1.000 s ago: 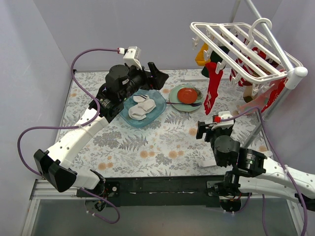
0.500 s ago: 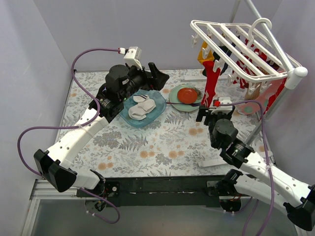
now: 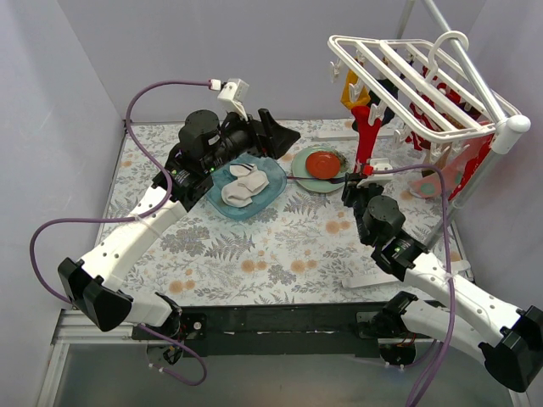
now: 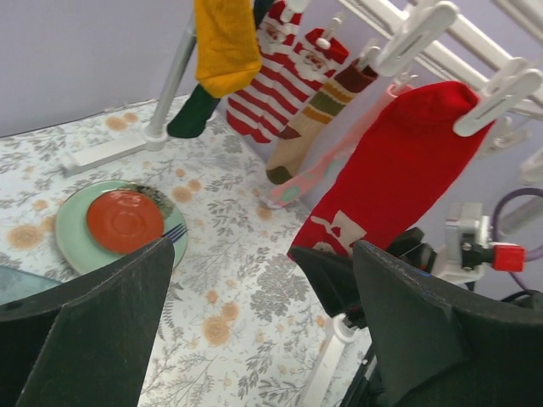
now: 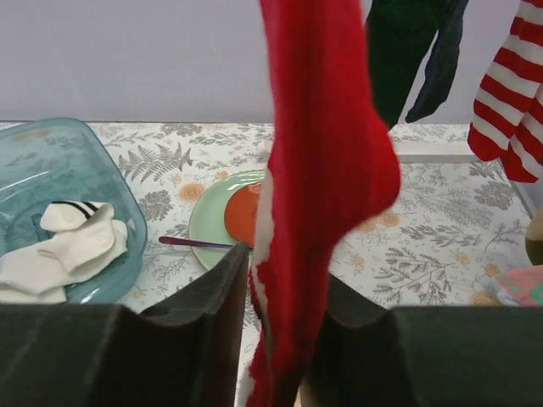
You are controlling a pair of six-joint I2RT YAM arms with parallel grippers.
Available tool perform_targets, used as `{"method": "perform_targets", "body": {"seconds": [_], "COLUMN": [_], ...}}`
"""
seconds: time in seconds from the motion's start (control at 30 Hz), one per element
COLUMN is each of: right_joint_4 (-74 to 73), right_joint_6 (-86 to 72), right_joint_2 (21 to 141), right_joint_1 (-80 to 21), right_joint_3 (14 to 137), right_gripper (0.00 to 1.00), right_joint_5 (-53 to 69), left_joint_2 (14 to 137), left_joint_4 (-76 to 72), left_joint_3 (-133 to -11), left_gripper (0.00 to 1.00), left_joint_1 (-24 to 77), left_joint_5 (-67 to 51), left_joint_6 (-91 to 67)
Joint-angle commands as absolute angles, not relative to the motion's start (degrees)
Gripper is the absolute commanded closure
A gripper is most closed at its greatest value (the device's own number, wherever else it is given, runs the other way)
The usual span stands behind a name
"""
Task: Remove the socks clipped to the hanger
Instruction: Remove the sock from the hanger.
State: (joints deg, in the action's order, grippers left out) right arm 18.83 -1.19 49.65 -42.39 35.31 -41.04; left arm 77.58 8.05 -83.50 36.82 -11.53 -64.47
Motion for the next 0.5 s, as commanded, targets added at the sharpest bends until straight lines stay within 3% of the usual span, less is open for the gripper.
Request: {"method": "perform_targets", "body": {"seconds": [0.0, 0.17, 0.47], "right_joint_4": [22.15, 19.08, 18.11], "right_joint_6": [-3.33, -5.89, -6.77], "right_joint_2": [48.43, 47.72, 48.43], "right_joint_1": [-42.28, -42.54, -45.97], "right_joint_3": [36.83, 36.65, 37.61], "right_gripper": [0.72, 0.97, 0.99], "right_joint_5": [-38.50, -36.65, -36.38], "left_joint_2": [77.17, 78.13, 80.15], "left_joint_4": [4.05, 1.94, 1.32], "left_joint_3": [-85.87, -86.66, -89.29], "left_gripper": [0.14, 0.15, 0.17], "left_joint_1": [37.00, 38.05, 41.13], "left_joint_5": [-17.66, -20.92, -20.57], "left_joint_6": [-66.09, -66.62, -65.66]}}
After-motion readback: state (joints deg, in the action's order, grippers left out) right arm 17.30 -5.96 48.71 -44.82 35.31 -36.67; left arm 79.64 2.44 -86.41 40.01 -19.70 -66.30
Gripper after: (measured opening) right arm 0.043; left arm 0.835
